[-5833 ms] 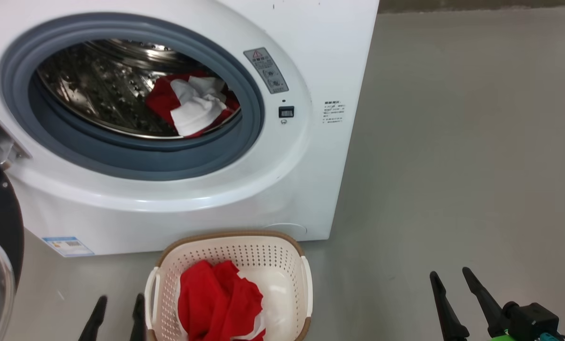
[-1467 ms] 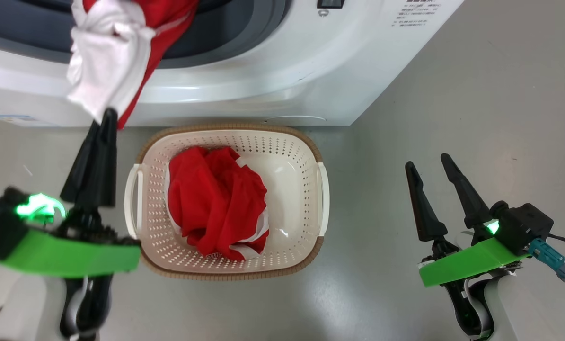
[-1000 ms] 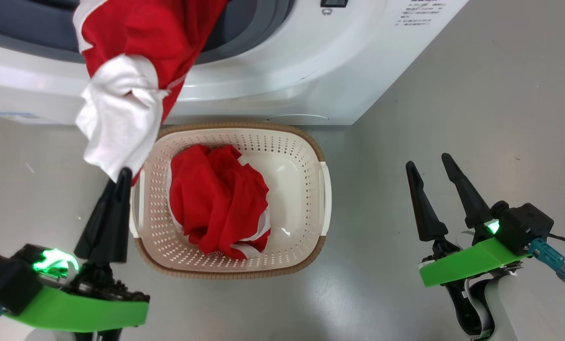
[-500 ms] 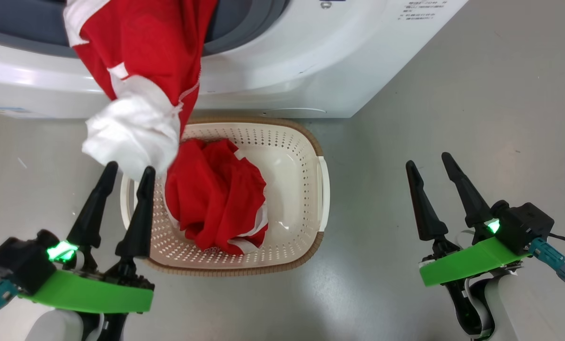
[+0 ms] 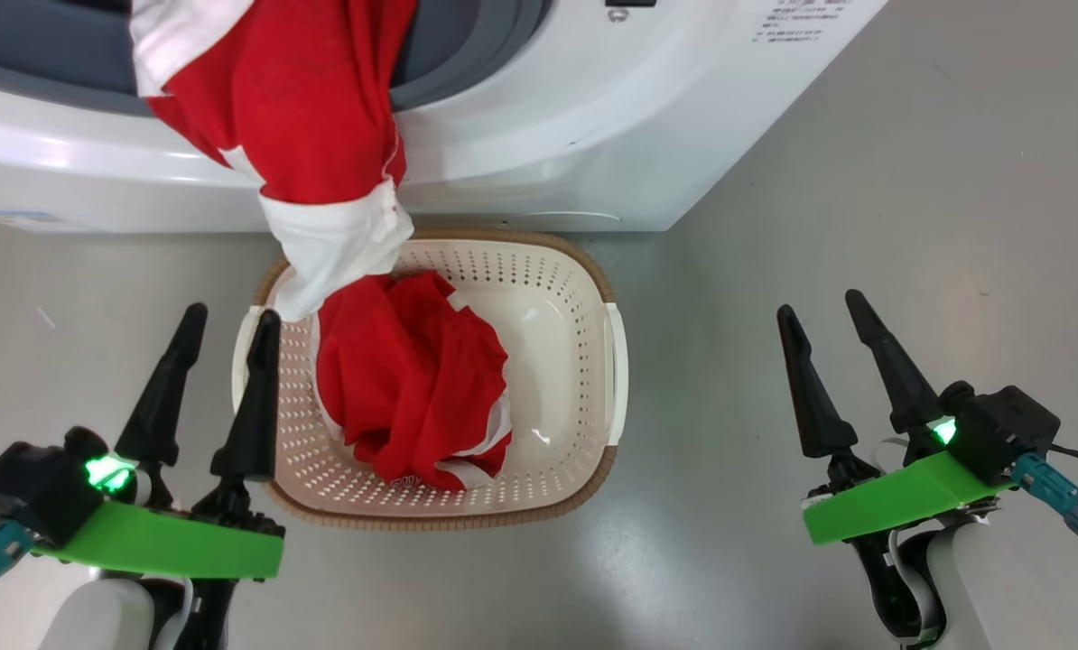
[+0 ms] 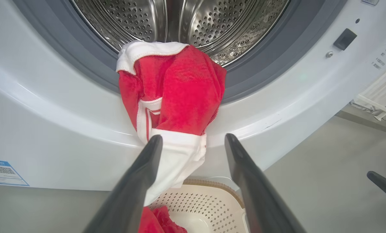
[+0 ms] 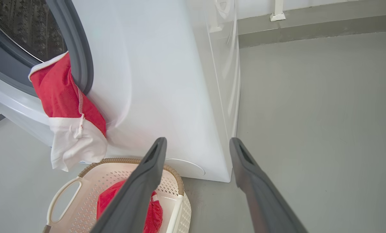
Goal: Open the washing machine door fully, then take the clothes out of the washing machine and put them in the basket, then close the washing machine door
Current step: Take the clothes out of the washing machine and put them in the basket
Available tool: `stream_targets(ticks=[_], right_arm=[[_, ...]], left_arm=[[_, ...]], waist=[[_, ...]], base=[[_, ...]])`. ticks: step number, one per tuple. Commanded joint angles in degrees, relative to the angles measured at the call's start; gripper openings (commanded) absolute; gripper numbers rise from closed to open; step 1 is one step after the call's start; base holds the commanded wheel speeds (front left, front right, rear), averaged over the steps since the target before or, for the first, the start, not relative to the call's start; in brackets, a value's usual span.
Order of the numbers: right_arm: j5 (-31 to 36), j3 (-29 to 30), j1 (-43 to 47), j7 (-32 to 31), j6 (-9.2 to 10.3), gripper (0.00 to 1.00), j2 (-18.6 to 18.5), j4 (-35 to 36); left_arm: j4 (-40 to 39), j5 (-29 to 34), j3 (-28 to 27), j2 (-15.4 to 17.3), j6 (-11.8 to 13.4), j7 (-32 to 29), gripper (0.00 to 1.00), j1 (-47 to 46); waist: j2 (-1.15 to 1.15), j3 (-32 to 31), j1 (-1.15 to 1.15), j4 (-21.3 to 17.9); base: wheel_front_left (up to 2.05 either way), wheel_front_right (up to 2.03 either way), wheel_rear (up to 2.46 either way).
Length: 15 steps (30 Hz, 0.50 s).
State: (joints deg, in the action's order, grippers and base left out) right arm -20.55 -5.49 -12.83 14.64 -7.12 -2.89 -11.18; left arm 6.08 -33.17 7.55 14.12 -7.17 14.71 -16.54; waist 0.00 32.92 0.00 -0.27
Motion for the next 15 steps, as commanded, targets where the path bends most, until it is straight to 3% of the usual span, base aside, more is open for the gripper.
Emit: stream_targets(ticks=[1,15], right_arm=[[0.8,-0.9,1.3,0.4,-0.36,1.0,0.0,1.2],[1.8,0.2,5.3,0.4,-0.36,1.0,0.0,1.7]], left_arm=[[-0.7,0.8,-2.6,0.8,-0.3,0.3,1.0,0.8],[1.3,6.2,-8.2,-1.4,-0.3,0.3,1.0,5.9]], waist=[[0.0,-0.5,0.0,0.2],[0.0,-4.5,0.0,0.8]], base=[[0.0,0.0,0.0],[0.0,0.0,0.0]])
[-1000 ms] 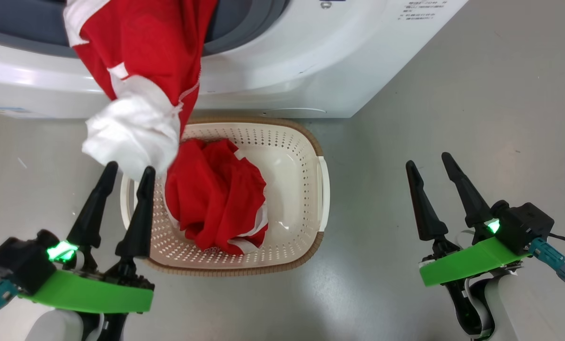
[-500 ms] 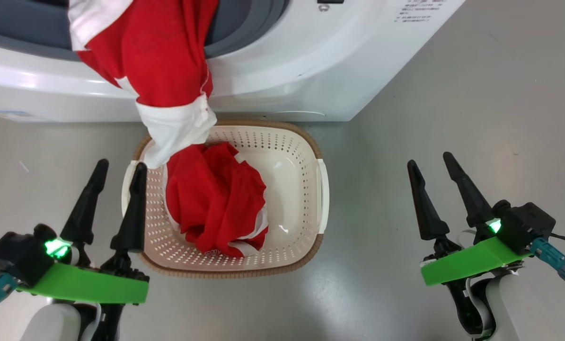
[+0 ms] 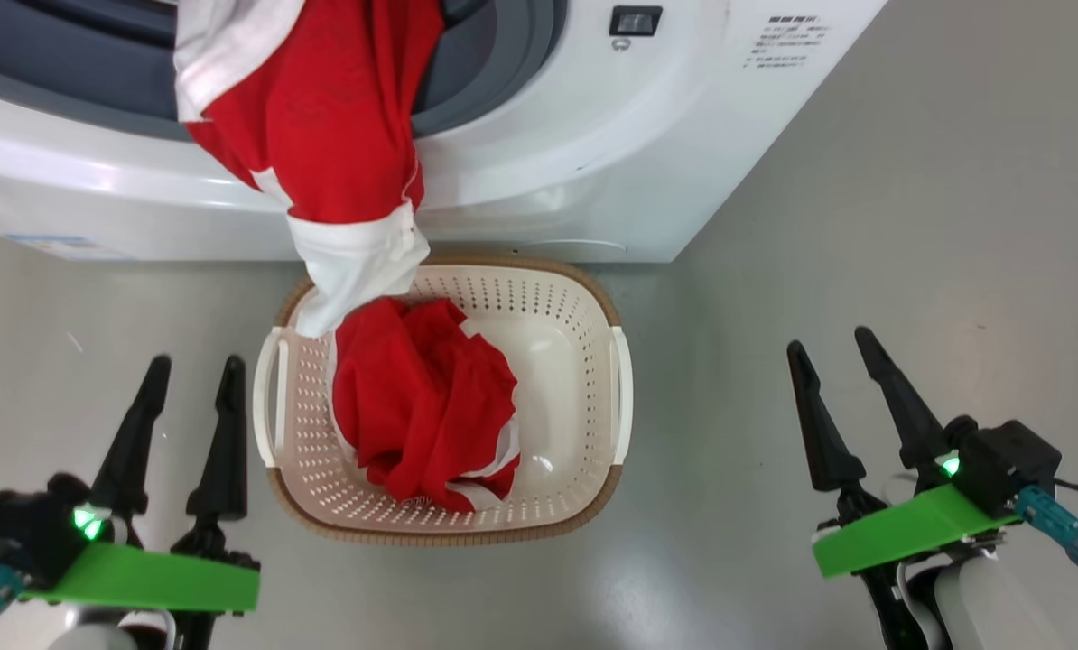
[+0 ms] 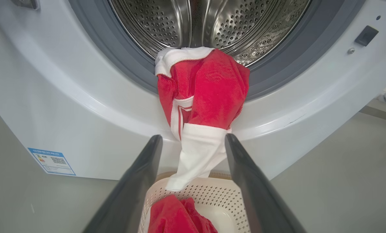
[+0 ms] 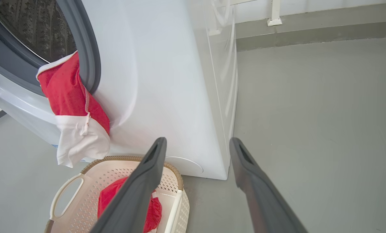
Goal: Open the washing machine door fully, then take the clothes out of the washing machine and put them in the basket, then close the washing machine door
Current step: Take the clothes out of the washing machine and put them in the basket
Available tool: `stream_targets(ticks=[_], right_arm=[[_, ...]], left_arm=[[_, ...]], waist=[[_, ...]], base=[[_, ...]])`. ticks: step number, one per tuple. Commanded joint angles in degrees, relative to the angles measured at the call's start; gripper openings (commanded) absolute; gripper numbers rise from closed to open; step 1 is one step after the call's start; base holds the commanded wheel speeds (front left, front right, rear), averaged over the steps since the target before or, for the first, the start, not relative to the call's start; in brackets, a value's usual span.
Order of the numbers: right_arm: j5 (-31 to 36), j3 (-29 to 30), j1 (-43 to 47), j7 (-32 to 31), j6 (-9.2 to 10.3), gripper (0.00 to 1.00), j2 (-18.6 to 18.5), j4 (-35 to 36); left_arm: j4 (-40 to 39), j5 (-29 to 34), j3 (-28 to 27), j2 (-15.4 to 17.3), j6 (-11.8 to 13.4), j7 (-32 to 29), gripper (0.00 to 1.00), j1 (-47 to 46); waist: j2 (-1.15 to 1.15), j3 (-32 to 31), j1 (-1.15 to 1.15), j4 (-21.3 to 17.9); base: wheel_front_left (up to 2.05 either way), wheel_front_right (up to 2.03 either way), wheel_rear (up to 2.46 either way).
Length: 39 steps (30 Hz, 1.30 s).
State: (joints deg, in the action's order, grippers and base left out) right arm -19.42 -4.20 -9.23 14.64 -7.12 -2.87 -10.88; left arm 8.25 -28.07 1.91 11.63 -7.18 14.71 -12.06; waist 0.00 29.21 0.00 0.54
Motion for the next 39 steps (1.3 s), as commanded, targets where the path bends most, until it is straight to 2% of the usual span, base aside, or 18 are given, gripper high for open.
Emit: stream_targets(ticks=[1,13,22,29,36,39], right_arm=[[0.7,-1.0,2.1,0.4,-0.36,1.0,0.0,1.5],[0.6,0.2,5.0,0.4,-0.36,1.0,0.0,1.9],[0.4,0.2,4.7,0.4,-0.36,1.0,0.0,2.2],[0.0,-0.2,3.2,0.4,-0.36,1.0,0.0,1.9],[-0.2,-0.9,1.1,0.4,-0.36,1.0,0.0,1.8],[-0.2,-1.1,0.5,0.4,-0.36,1.0,0.0,1.8]], left_arm=[[-0.8,1.5,-3.0,0.9,-0.3,0.3,1.0,1.9],[-1.6,3.2,-5.8,-0.6,-0.3,0.3,1.0,6.3],[-1.8,3.5,-3.9,0.2,-0.3,0.3,1.0,4.3],[0.7,1.5,1.1,3.8,-0.3,0.3,1.0,-4.1],[7.8,-2.5,7.7,7.5,-0.3,0.1,1.0,-17.5],[10.8,-4.5,11.0,8.5,-0.3,-2.0,1.0,-24.0]], waist=[[0.0,-1.1,0.0,-0.1],[0.0,-3.3,0.0,-0.3],[0.0,-2.5,0.0,-0.3],[0.0,-0.6,0.0,0.1],[0.0,1.4,0.0,0.2],[0.0,2.1,0.0,0.2]], base=[[0.0,0.0,0.0],[0.0,0.0,0.0],[0.0,0.0,0.0],[0.0,0.0,0.0],[0.0,0.0,0.0],[0.0,0.0,0.0]])
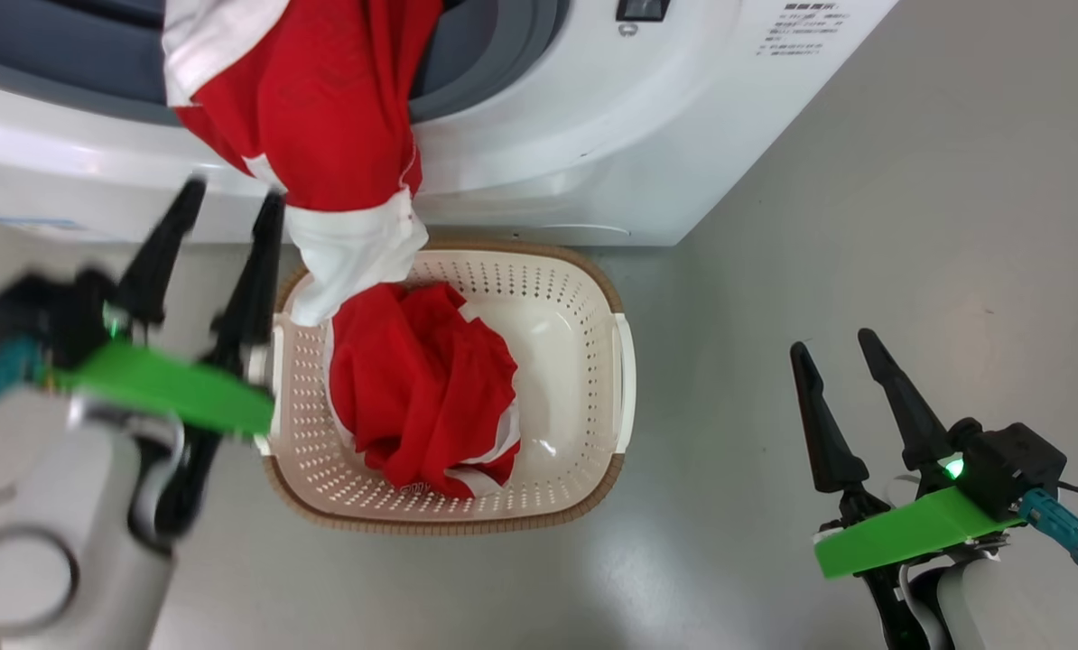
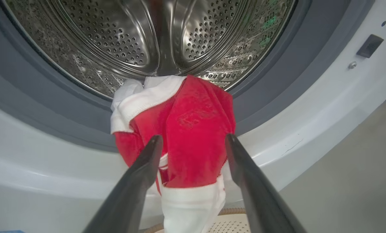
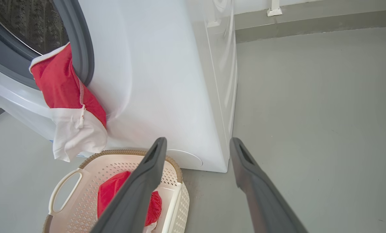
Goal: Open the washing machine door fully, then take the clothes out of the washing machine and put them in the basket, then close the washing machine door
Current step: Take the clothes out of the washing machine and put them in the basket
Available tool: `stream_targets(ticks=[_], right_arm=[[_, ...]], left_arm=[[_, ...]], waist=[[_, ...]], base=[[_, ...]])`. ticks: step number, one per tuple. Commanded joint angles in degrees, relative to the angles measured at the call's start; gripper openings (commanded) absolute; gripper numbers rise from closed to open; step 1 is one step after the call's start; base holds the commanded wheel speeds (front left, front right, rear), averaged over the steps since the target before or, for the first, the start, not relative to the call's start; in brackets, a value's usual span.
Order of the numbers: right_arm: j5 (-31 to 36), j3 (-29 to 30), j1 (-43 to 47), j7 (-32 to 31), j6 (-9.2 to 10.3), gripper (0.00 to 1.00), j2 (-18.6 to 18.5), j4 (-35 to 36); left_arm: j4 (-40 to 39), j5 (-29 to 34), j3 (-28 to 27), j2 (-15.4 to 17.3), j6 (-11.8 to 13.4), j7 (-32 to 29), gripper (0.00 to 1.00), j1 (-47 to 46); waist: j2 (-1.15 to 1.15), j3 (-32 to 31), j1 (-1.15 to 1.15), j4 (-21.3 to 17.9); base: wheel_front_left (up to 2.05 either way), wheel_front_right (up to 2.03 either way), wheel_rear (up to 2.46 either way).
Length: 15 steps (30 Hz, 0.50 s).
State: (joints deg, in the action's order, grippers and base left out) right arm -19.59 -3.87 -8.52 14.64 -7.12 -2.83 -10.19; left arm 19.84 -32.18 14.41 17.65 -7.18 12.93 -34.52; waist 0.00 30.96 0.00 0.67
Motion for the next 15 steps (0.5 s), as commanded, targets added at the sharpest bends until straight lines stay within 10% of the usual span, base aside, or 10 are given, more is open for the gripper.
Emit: stream_targets(ticks=[1,15], right_arm=[[-0.1,-1.5,-0.4,0.4,-0.36,1.0,0.0,1.1],[-0.3,-2.1,-2.5,0.4,-0.36,1.0,0.0,1.4]], left_arm=[[0.0,-0.7,-0.5,2.9,-0.3,-1.0,1.0,-3.7],[13.5,-7.0,11.8,4.3,-0.3,-11.3,1.0,-25.5]], waist=[[0.0,0.7,0.0,0.1],[0.0,3.7,0.0,-0.5]], base=[[0.0,0.0,0.0],[0.0,0.0,0.0]])
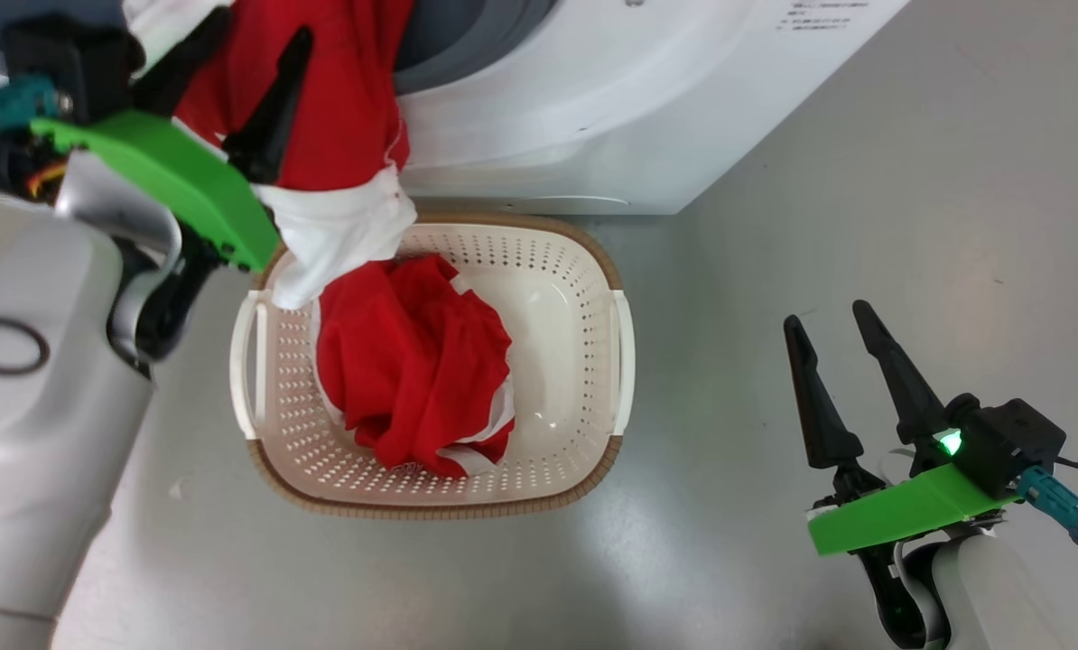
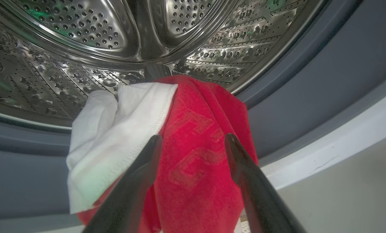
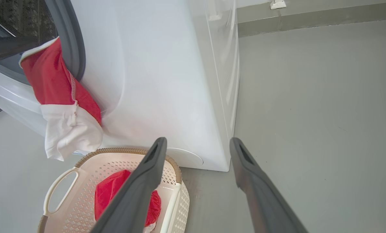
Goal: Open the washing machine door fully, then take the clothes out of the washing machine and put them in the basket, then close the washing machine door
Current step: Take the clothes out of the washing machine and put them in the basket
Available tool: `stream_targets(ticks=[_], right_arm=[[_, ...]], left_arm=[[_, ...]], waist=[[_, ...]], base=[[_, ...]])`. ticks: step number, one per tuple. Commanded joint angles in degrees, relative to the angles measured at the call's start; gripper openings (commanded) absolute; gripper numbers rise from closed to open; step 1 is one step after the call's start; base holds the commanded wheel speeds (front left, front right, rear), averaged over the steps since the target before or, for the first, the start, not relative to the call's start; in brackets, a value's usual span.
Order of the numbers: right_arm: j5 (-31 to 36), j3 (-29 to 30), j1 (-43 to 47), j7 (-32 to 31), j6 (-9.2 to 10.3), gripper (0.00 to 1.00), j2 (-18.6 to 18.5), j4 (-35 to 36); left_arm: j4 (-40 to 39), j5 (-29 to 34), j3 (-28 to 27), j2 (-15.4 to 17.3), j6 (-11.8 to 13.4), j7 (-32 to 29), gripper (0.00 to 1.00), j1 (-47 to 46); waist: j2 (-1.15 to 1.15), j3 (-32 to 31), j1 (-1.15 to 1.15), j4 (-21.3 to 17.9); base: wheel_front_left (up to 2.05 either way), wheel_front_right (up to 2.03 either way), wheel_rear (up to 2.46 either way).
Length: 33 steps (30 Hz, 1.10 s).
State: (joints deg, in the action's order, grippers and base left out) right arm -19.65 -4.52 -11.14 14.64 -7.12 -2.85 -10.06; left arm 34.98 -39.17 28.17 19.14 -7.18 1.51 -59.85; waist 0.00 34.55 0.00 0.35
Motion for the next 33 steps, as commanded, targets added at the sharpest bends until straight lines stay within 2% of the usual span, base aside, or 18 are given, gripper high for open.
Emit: stream_targets(ticks=[1,10,19,20,21,22,23,33], right_arm=[[-0.3,-1.7,-0.1,0.4,-0.36,1.0,0.0,1.2],[-1.0,-3.5,-1.0,0.4,-0.36,1.0,0.0,1.0],[-1.7,-4.2,-0.9,0.4,-0.36,1.0,0.0,1.2],[-1.7,-4.2,-0.8,0.4,-0.36,1.0,0.0,1.2],[-1.7,-4.2,-0.8,0.4,-0.36,1.0,0.0,1.2],[-1.7,-4.1,-0.8,0.4,-0.36,1.0,0.0,1.3],[-1.7,-4.1,-0.8,0.4,-0.36,1.0,0.0,1.3],[-1.4,-3.4,-0.7,0.4,-0.36,1.0,0.0,1.3]], left_arm=[[0.7,-0.9,0.0,3.0,-0.3,-0.7,1.0,-2.5],[8.8,-6.0,7.4,3.8,-0.3,-2.2,1.0,-9.0],[15.7,-9.1,14.5,4.4,-0.3,0.4,1.0,-12.5],[16.3,-9.5,15.2,4.3,-0.3,0.8,0.7,-12.8],[16.7,-9.8,15.8,4.3,-0.3,1.2,0.35,-13.0],[17.2,-10.1,16.4,4.2,-0.3,1.7,0.09,-13.2],[17.6,-10.4,17.1,4.2,-0.3,2.1,0.0,-13.4],[19.7,-14.9,20.5,3.5,-0.3,8.6,0.0,-14.2]], waist=[[0.0,0.4,0.0,-0.5],[0.0,1.3,0.0,-2.6],[0.0,1.3,0.0,-3.9],[0.0,1.2,0.0,-4.0],[0.0,1.1,0.0,-4.0],[0.0,1.1,0.0,-4.0],[0.0,1.0,0.0,-4.0],[0.0,0.3,0.0,-2.8]], base=[[0.0,0.0,0.0],[0.0,0.0,0.0],[0.0,0.0,0.0],[0.0,0.0,0.0],[0.0,0.0,0.0],[0.0,0.0,0.0],[0.0,0.0,0.0],[0.0,0.0,0.0]])
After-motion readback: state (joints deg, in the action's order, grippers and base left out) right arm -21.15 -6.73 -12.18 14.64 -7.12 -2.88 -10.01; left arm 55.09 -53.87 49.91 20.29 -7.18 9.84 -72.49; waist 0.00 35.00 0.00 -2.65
